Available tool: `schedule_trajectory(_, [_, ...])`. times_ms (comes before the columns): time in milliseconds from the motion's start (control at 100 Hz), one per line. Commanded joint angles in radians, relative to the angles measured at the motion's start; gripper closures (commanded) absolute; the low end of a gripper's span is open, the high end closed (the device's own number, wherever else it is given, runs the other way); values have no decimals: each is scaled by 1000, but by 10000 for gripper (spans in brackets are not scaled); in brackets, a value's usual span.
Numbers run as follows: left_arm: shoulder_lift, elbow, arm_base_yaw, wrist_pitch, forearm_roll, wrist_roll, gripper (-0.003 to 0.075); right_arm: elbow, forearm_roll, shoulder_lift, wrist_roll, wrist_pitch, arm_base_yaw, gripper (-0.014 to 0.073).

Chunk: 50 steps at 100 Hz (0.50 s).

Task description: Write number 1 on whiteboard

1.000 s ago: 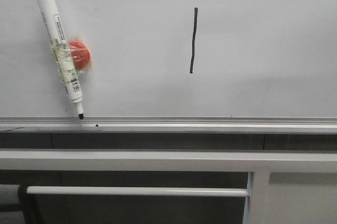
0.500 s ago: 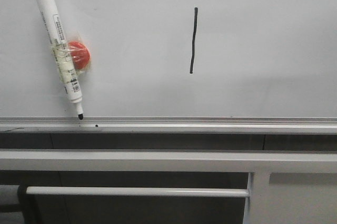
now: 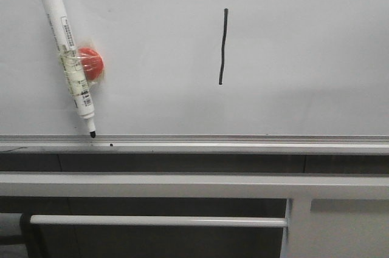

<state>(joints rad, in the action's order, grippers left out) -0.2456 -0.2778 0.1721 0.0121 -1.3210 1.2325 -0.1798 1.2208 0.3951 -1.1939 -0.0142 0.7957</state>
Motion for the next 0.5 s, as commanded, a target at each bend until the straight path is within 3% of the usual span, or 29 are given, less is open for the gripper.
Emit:
schedule_trajectory(0, [-7,-23,-27,-28,-9,-6,741,-31,1,6,-10,-22,-4,657])
schedule_trajectory(110, [-7,-16,-30,-54,37,-31,741,-31,1,6,-10,-22,-4,657])
schedule_trajectory(230, [-5,-5,-30,-50,215,-271,741,-31,1,6,-10,-22,-4,657])
schedule_trajectory(390, [-5,4,-30,-35,262,-283,741,-31,1,6,-10,-22,-4,657])
schedule_trajectory(490, [1,7,-30,-35,516,-534,741,-31,1,6,-10,-22,-4,657])
